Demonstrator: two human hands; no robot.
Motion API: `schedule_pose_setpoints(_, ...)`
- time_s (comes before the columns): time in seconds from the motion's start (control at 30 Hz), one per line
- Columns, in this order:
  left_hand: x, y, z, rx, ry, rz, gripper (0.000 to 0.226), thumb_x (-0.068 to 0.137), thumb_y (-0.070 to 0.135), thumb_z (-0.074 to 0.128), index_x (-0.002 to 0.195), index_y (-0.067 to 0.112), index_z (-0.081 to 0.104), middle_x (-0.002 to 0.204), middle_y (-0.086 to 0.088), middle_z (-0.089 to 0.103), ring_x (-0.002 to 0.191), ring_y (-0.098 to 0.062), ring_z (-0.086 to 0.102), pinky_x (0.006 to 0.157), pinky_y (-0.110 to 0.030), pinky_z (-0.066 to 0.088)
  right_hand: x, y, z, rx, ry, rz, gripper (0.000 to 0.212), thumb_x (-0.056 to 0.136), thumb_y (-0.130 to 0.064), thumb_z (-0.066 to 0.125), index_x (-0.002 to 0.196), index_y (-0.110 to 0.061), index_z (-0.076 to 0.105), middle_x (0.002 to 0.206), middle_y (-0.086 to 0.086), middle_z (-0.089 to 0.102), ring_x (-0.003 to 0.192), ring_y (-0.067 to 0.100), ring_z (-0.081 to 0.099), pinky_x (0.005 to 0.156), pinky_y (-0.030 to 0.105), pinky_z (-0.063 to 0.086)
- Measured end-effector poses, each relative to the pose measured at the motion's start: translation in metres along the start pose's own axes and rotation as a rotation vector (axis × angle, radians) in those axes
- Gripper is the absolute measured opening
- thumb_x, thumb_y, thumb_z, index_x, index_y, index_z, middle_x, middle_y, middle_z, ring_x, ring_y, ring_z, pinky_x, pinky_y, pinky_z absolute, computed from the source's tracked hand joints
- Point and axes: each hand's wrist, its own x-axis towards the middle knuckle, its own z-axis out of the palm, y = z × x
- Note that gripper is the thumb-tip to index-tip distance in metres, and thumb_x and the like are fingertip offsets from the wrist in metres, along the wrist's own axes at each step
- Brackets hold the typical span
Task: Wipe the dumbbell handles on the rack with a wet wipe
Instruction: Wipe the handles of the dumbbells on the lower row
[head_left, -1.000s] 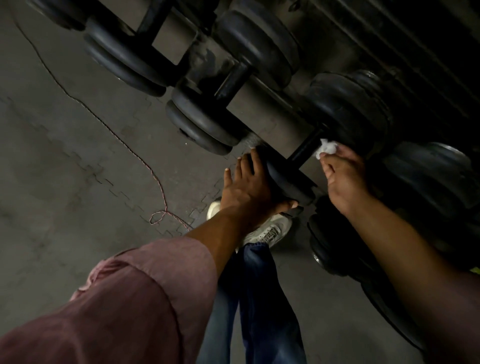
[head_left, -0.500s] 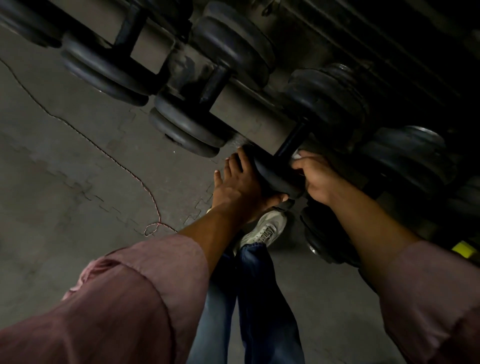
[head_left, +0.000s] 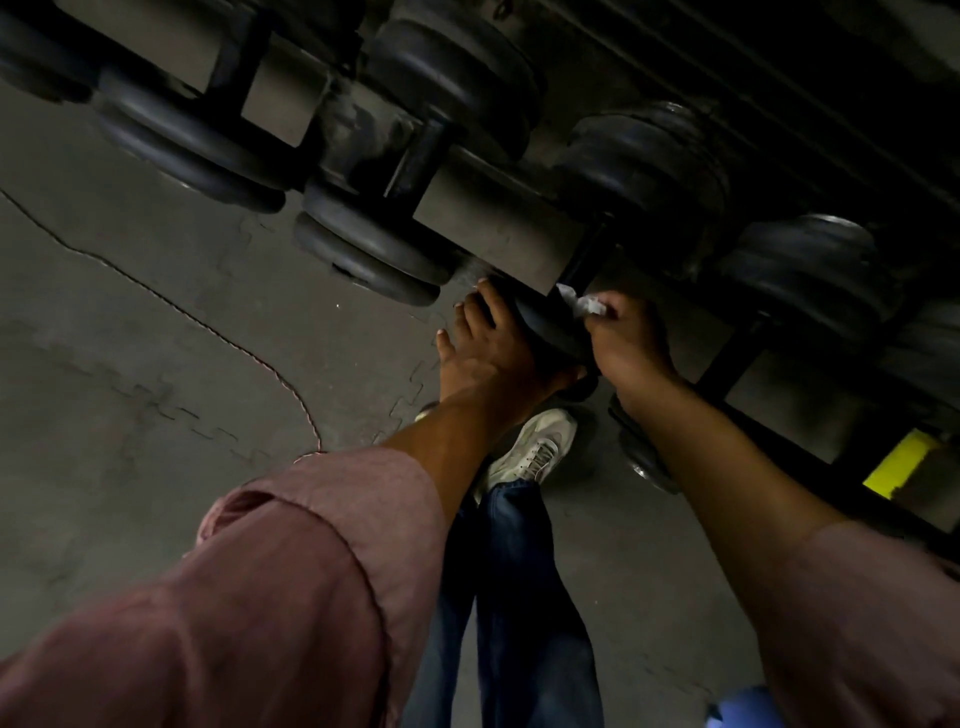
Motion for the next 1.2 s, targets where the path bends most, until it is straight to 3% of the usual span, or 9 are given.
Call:
schedule_pose_setpoints(0.07, 0.000, -0.001, 0.001, -0.005, 0.006, 0.001, 0.148, 0.058, 0.086, 0.073, 0.160, 0.012, -0.004, 0.166, -0.017, 0.014, 0.153, -0.036, 0.016, 0.121, -0.058, 0.024, -0.004, 0.003, 0.006, 0.083, 0.055, 0.002, 0.015, 0.097, -0.036, 0.059, 0.088, -0.027, 0.067, 0.090, -0.007, 0.067, 0.097, 0.021, 0.065, 0.079, 0.039, 0.056)
schedule_pose_setpoints(0.13, 0.000, -0.003, 0.002, -0.007, 0.004, 0.013, 0.146, 0.061, 0.085, 0.072, 0.160, 0.010, -0.005, 0.167, -0.018, 0.013, 0.154, -0.036, 0.014, 0.121, -0.058, 0.023, -0.002, 0.005, 0.012, 0.138, 0.093, 0.023, 0.010, 0.096, -0.039, 0.061, 0.090, -0.034, 0.067, 0.089, -0.015, 0.066, 0.095, 0.012, 0.065, 0.081, 0.035, 0.058)
schedule_pose_setpoints(0.4, 0.001, -0.005, 0.002, -0.018, -0.015, 0.008, 0.144, 0.063, 0.082, 0.073, 0.161, 0.012, -0.005, 0.167, -0.017, 0.011, 0.155, -0.036, 0.010, 0.123, -0.058, 0.018, 0.001, 0.017, 0.005, 0.536, -0.027, 0.051, 0.014, 0.086, -0.014, 0.071, 0.099, -0.017, 0.074, 0.100, 0.005, 0.076, 0.097, 0.022, 0.073, 0.087, 0.038, 0.059)
schedule_pose_setpoints(0.57, 0.003, -0.007, 0.004, 0.002, 0.011, 0.010, 0.144, 0.061, 0.087, 0.069, 0.161, 0.013, -0.004, 0.166, -0.017, 0.016, 0.153, -0.037, 0.017, 0.122, -0.060, 0.021, 0.002, 0.022, -0.007, 0.664, -0.057, 0.075, 0.022, 0.089, -0.008, 0.065, 0.109, -0.015, 0.073, 0.103, 0.006, 0.076, 0.094, 0.020, 0.074, 0.076, 0.031, 0.059)
schedule_pose_setpoints(0.73, 0.000, -0.005, 0.002, 0.025, 0.033, 0.005, 0.141, 0.062, 0.088, 0.067, 0.160, 0.012, 0.000, 0.165, -0.016, 0.021, 0.150, -0.036, 0.024, 0.120, -0.060, 0.024, -0.002, 0.028, -0.030, 0.814, -0.130, 0.108, 0.020, 0.094, -0.003, 0.061, 0.093, -0.021, 0.069, 0.091, -0.004, 0.075, 0.094, 0.014, 0.070, 0.079, 0.023, 0.054)
schedule_pose_setpoints(0.8, -0.003, -0.004, 0.004, 0.024, 0.066, -0.009, 0.139, 0.064, 0.088, 0.066, 0.161, 0.014, 0.000, 0.165, -0.016, 0.020, 0.151, -0.036, 0.023, 0.121, -0.059, 0.022, -0.002, 0.036, -0.045, 0.777, -0.180, 0.087, 0.019, 0.095, -0.005, 0.060, 0.100, -0.022, 0.066, 0.102, -0.004, 0.073, 0.099, 0.014, 0.068, 0.085, 0.028, 0.054)
schedule_pose_setpoints(0.97, -0.033, 0.015, 0.026, 0.015, 0.155, -0.073, 0.118, 0.085, 0.074, 0.058, 0.162, 0.010, -0.006, 0.170, -0.014, 0.002, 0.156, -0.033, 0.002, 0.126, -0.055, 0.007, -0.008, 0.074, -0.089, 0.592, -0.197, 0.026, 0.032, 0.096, -0.006, 0.057, 0.126, -0.018, 0.057, 0.124, 0.002, 0.064, 0.103, 0.014, 0.065, 0.072, 0.024, 0.053)
schedule_pose_setpoints(1.07, -0.063, 0.042, 0.044, 0.011, 0.242, -0.075, 0.107, 0.093, 0.068, 0.050, 0.161, 0.007, -0.006, 0.170, -0.016, -0.007, 0.157, -0.031, -0.007, 0.127, -0.052, -0.002, -0.009, 0.090, -0.119, 0.466, -0.156, -0.033, 0.033, 0.093, -0.005, 0.062, 0.119, -0.025, 0.058, 0.122, 0.002, 0.065, 0.100, 0.015, 0.068, 0.065, 0.022, 0.053)
schedule_pose_setpoints(1.2, -0.092, 0.085, 0.072, 0.023, 0.263, 0.015, 0.101, 0.095, 0.071, 0.040, 0.162, 0.009, -0.004, 0.169, -0.012, -0.016, 0.156, -0.027, -0.015, 0.127, -0.049, -0.005, -0.006, 0.104, -0.152, 0.268, -0.114, -0.246, 0.034, 0.089, -0.001, 0.060, 0.099, -0.032, 0.053, 0.104, -0.001, 0.067, 0.075, 0.006, 0.070, 0.062, 0.026, 0.054)
